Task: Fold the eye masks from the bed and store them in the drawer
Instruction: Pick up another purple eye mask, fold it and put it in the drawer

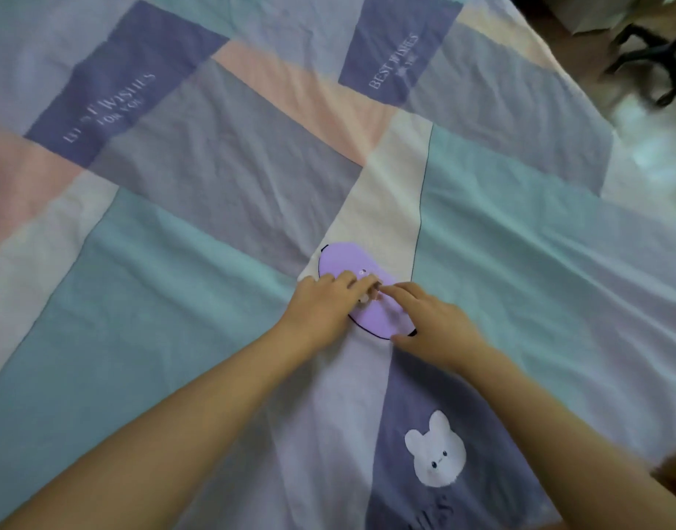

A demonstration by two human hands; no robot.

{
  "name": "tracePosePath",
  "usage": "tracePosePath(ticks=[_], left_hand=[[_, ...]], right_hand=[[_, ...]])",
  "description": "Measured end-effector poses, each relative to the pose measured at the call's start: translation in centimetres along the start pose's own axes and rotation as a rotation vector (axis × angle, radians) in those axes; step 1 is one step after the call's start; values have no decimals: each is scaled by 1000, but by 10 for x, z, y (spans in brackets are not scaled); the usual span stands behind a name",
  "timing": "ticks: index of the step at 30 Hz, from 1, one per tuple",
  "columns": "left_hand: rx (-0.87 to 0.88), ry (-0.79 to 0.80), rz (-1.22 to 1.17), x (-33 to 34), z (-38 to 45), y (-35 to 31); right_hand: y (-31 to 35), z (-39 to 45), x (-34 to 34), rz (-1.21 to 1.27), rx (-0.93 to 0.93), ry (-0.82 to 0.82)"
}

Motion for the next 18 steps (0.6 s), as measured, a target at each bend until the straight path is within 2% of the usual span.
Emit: tracePosePath(ticks=[3,9,11,14,18], left_hand=[[-17,-33,38,1,6,0],[-13,-280,62,-14,3,4],[-36,-300,26,-15,3,9],[-74,-254,-186,-22,3,14],[-52,-319,-534,-48,-10,13]], right_hand=[[-3,7,5,-7,-24,11],[-6,12,0,19,-40,5],[-7,13,-3,20,-34,13],[-4,16,-11,45,-40,-13],[4,18,-22,85,-62,-76]])
Point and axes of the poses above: each hand's wrist, its own z-axis towards the middle knuckle, its own x-axis out of the palm, y = z × x, the point moved 10 cm from there along z, towards the middle knuckle, and after that the axes turned 9 degrees about y, right-handed, at the moved point
